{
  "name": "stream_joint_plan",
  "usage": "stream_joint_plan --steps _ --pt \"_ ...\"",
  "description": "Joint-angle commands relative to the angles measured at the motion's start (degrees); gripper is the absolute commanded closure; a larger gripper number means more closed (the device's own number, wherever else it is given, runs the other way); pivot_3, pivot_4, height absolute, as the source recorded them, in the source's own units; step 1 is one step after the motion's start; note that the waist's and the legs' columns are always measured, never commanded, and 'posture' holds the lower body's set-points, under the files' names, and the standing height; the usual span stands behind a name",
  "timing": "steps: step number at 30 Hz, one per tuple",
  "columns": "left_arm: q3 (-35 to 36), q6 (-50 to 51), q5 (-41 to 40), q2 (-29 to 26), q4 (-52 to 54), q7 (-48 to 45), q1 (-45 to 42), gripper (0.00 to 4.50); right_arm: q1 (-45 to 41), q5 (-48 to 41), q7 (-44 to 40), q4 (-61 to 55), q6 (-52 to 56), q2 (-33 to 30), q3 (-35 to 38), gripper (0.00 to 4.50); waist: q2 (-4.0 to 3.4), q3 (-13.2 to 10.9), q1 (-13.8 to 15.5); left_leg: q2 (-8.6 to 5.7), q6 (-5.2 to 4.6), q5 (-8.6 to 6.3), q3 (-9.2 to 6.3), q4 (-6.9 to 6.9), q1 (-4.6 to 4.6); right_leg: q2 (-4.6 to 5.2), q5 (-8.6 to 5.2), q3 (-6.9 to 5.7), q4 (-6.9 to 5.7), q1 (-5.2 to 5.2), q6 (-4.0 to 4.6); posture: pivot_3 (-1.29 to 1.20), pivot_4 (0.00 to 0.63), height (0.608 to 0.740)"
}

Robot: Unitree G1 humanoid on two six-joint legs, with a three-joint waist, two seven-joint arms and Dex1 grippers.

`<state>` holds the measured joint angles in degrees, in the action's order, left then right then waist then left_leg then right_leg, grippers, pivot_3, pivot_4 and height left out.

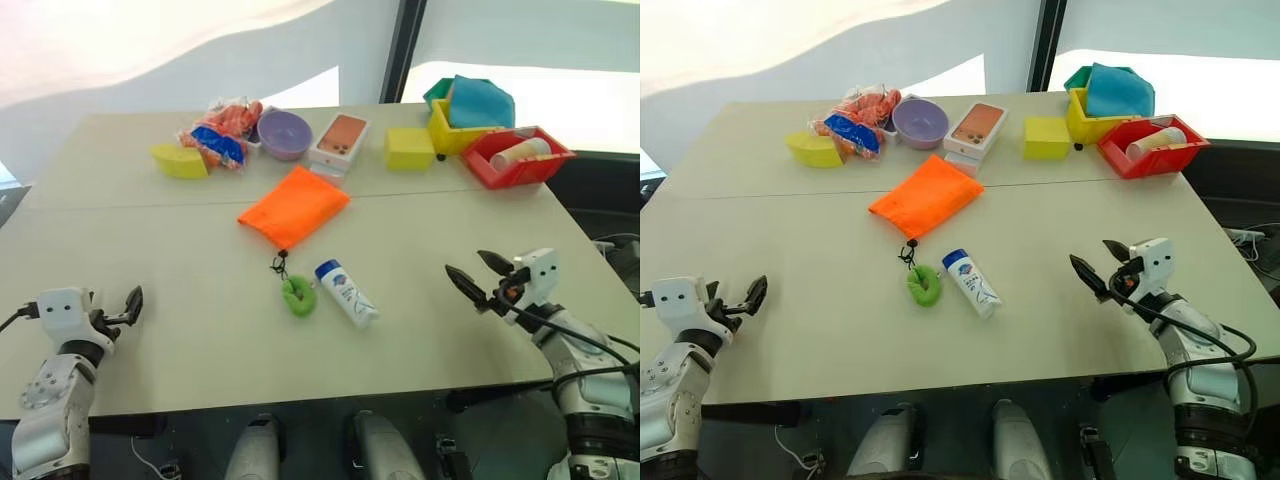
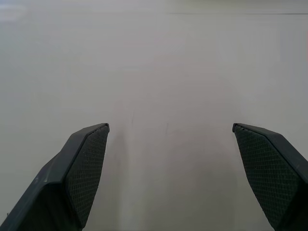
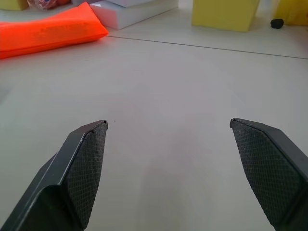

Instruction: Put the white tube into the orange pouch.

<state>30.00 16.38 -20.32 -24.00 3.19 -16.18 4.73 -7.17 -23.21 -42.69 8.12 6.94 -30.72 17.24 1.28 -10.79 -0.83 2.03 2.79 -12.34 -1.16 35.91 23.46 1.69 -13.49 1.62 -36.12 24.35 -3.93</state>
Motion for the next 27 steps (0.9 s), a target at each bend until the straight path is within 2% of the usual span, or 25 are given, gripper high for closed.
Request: stream_joint_plan --steps 1,8,14,16,22,27 --pt "-0.14 -2.02 0.91 -0.54 1.97 0.09 0.18 0.13 -0.14 -0.24 -0.12 -1.28 -1.2 0.42 0.09 0.25 0.0 0.0 0.0 0.0 0.0 0.0 0.0 0.0 0.0 0.0 0.0 0.0 0.0 0.0 0.0 0.0 0.15 0.74" --pt "-1.92 -1.18 0.53 -0.16 2.25 -0.43 -1.87 0.13 0.89 -0.47 0.73 -3.57 -0.47 1.06 -0.78 0.25 0.0 0.0 0.08 0.0 0.0 0.0 0.0 0.01 0.0 0.0 0.0 0.0 0.0 0.0 0.0 0.0 0.15 0.74" --pt "-8.83 -1.77 3.83 -1.06 0.68 -1.48 -8.25 0.13 -0.73 -0.17 1.84 -5.34 0.57 2.64 -3.09 0.25 0.0 0.0 0.1 0.0 0.0 0.0 0.0 0.05 0.0 -0.02 0.02 0.0 -0.02 -0.03 0.0 0.0 0.15 0.74" --pt "-13.14 -3.62 7.76 -2.67 -1.17 -2.77 -11.24 0.13 -1.48 -0.66 2.3 -7.55 1.45 3.25 -4.1 0.25 -0.01 0.0 0.07 -0.01 -0.01 0.0 0.0 0.05 0.0 -0.02 0.05 0.0 -0.03 -0.03 0.05 0.0 0.15 0.74" --pt "-24.51 -13.27 18.25 -7.05 -14.49 -7.26 -23.06 0.13 -1.11 -3.44 2.25 -19.17 6.99 3.99 -8.3 0.25 -0.01 0.0 0.11 0.0 -0.01 0.01 -0.02 0.0 -0.01 -0.1 0.07 0.0 -0.05 -0.02 0.07 0.0 0.15 0.74" --pt "-30.64 -21.94 23.46 -5.7 -28.83 -8.41 -33.68 0.13 -0.45 -4.36 2.6 -27.71 11.08 4.49 -13.22 0.25 0.0 0.0 0.15 -0.01 -0.02 0.01 -0.03 0.01 0.02 -0.09 0.07 -0.01 -0.06 -0.02 0.04 0.0 0.15 0.74"
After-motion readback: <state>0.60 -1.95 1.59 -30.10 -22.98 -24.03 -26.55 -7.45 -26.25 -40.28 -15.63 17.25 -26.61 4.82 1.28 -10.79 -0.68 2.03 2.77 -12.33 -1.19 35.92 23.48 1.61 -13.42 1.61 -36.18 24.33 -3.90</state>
